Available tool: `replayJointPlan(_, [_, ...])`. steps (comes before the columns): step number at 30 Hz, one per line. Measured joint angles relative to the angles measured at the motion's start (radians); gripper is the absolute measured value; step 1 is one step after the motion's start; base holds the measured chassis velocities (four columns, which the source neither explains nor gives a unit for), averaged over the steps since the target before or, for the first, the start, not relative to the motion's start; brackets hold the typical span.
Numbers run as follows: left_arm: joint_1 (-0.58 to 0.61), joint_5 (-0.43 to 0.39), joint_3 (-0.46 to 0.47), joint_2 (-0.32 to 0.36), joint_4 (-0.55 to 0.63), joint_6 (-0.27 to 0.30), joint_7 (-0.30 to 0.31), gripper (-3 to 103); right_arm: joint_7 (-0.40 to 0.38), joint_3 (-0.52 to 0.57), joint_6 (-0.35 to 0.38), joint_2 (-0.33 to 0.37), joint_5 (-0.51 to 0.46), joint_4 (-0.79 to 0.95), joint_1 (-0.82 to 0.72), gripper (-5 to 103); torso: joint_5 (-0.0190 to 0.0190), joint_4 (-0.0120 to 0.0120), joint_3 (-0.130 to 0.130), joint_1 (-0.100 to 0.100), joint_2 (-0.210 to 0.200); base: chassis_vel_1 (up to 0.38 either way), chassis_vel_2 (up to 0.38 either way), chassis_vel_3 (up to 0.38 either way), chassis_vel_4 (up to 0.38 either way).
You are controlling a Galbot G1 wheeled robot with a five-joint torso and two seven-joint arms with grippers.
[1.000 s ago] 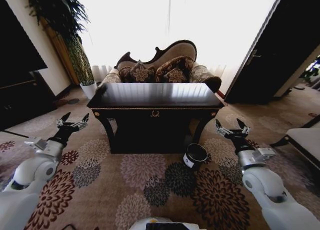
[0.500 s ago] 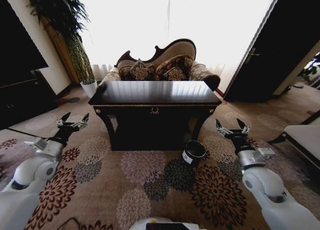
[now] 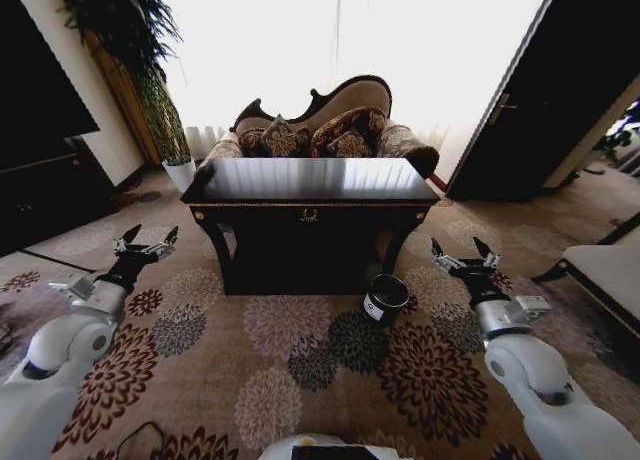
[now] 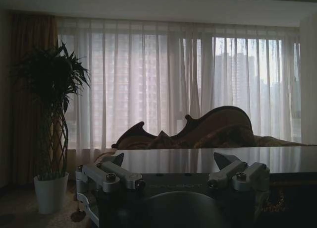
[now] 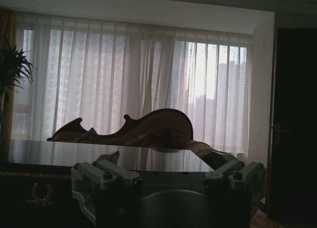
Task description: Move to the front of the table and place the trash on the table into the trash bin.
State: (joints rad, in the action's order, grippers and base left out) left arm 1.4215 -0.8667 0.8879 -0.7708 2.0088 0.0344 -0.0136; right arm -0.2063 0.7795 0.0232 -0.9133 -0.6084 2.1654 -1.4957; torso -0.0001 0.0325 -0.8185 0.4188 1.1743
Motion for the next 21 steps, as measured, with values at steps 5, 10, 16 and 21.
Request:
replayJointPlan(5, [0.0,0.0,0.0,0.0,0.0,0.0,0.0,100,0.0,0.0,0.0,0.0,0.0,0.0,0.0,100,0.0001,0.0,0.0,0.0,0.0,0.119,-0.131,-0.102,0.119])
replayJointPlan(10, [0.0,0.0,0.0,0.0,0.0,0.0,0.0,100,0.0,0.0,0.0,0.0,0.0,0.0,0.0,100,0.0001,0.0,0.0,0.0,0.0,0.122,-0.136,-0.126,0.135])
replayJointPlan(16, [0.0,0.0,0.0,0.0,0.0,0.0,0.0,100,0.0,0.0,0.0,0.0,0.0,0.0,0.0,100,0.0,-0.0001,0.0,0.0,0.0,0.134,-0.126,-0.133,0.126])
replayJointPlan(21, [0.0,0.0,0.0,0.0,0.0,0.0,0.0,100,0.0,0.0,0.0,0.0,0.0,0.0,0.0,100,0.0001,-0.0001,0.0,0.0,0.0,0.137,-0.136,-0.137,0.133])
